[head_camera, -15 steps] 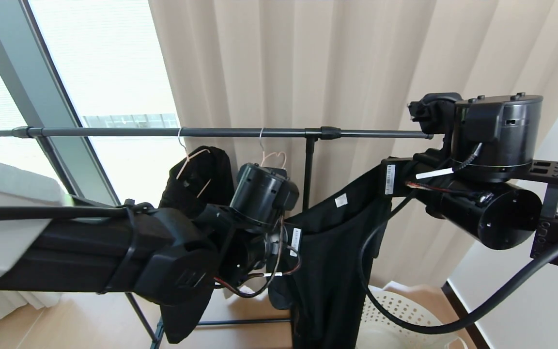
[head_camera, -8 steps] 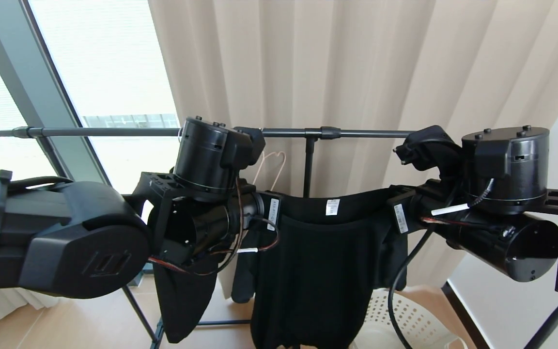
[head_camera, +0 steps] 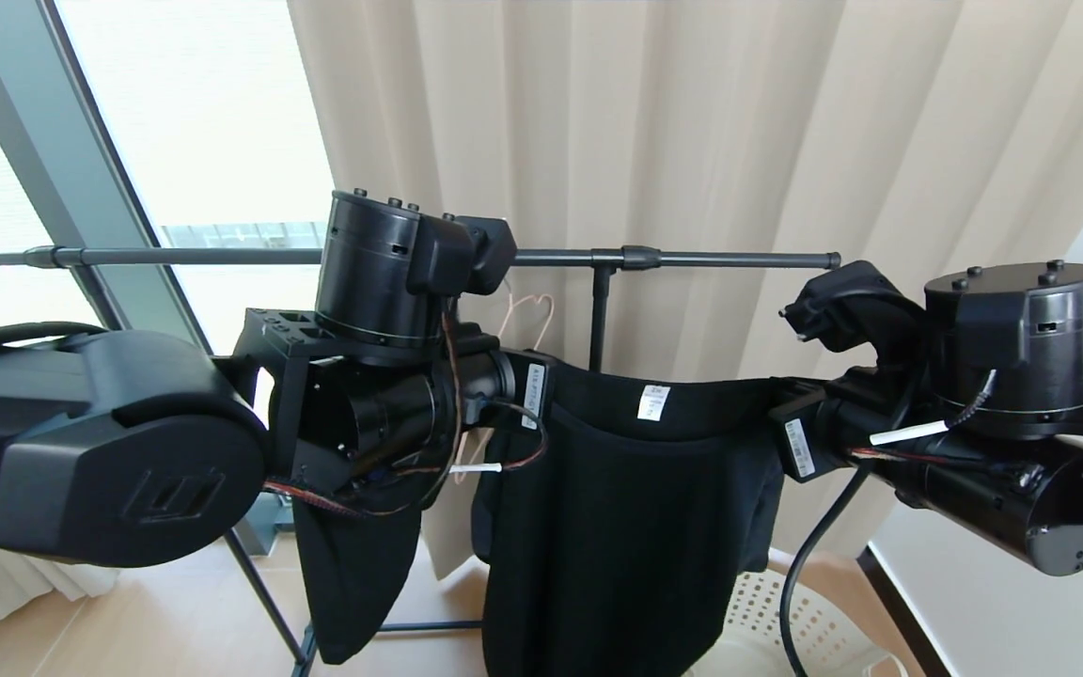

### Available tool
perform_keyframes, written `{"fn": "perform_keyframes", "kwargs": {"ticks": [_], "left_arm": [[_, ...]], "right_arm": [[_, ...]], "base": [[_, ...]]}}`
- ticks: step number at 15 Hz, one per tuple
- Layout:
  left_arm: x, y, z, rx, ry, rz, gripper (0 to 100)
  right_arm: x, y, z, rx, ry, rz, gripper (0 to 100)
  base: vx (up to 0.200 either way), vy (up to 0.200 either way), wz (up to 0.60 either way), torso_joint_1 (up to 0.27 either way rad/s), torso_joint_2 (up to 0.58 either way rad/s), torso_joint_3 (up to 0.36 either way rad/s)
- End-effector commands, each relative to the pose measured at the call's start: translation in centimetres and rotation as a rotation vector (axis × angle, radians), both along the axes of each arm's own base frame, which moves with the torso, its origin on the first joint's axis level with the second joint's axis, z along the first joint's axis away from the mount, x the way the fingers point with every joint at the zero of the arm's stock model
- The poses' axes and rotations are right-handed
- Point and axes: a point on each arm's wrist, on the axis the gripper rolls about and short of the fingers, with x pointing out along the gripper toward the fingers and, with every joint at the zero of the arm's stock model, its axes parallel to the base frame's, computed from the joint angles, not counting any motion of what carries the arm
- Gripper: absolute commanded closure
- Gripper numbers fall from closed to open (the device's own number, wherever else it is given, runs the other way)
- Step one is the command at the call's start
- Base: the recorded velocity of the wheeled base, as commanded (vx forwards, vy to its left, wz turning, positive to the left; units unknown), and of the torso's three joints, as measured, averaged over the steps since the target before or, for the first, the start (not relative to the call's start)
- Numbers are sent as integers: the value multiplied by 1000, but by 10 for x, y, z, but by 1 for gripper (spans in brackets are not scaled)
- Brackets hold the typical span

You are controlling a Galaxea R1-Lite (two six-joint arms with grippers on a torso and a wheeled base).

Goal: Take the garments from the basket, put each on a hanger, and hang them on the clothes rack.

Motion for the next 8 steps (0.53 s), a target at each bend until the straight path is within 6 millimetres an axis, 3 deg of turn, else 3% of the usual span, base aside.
{"fn": "perform_keyframes", "kwargs": {"ticks": [1,8], "left_arm": [[2,2,3,-2,-8,-2,100],[11,0,3,-27,-16,-81,100]], "right_arm": [[-4,-3,5,11,-13,3,100],[-11,-9,5,18,-15,9,100]], "base": [[0,0,0,0,0,0],[0,0,0,0,0,0]]}}
